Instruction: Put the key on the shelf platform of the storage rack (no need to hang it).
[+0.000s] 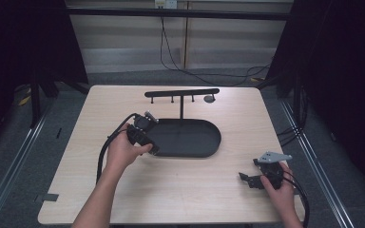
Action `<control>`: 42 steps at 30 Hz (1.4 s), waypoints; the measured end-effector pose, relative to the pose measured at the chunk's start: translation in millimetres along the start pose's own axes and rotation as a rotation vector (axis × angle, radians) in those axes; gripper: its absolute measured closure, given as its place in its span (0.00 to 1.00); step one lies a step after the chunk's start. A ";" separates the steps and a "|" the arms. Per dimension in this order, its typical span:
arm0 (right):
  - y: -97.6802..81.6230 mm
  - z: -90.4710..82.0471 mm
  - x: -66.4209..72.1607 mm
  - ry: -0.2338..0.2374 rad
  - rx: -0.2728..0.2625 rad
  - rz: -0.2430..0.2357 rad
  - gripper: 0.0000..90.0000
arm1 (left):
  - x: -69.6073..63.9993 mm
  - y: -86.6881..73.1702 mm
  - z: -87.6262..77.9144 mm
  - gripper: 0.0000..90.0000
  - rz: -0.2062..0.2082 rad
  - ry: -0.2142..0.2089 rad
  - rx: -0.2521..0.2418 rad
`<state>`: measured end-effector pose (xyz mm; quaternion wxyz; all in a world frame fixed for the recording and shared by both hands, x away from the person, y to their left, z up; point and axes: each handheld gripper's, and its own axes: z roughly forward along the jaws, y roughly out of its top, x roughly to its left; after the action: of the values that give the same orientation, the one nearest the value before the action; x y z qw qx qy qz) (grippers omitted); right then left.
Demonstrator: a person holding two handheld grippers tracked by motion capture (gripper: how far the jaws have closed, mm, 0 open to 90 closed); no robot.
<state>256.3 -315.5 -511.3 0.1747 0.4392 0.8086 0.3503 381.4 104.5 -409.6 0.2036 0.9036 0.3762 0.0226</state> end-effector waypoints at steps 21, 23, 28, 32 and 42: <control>0.0 0.0 0.0 0.000 0.000 0.000 0.16 | 3.5 14.3 15.6 0.47 -0.047 0.030 -0.037; 0.0 0.0 0.0 0.001 0.000 0.000 0.16 | 4.2 15.3 17.0 0.47 -0.053 0.037 -0.049; 0.1 0.1 0.0 0.001 0.000 -0.001 0.16 | 3.8 18.7 20.1 0.47 -0.059 0.049 -0.061; 0.1 0.1 0.1 0.002 0.000 -0.001 0.16 | 3.8 20.7 22.2 0.47 -0.061 0.054 -0.059; 0.2 0.2 0.1 0.002 0.000 -0.002 0.16 | 6.5 25.2 34.0 0.47 -0.077 0.062 -0.063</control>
<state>256.4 -315.3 -511.3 0.1741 0.4381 0.8092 0.3507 409.5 81.0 -431.8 0.2209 0.8805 0.4159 0.0547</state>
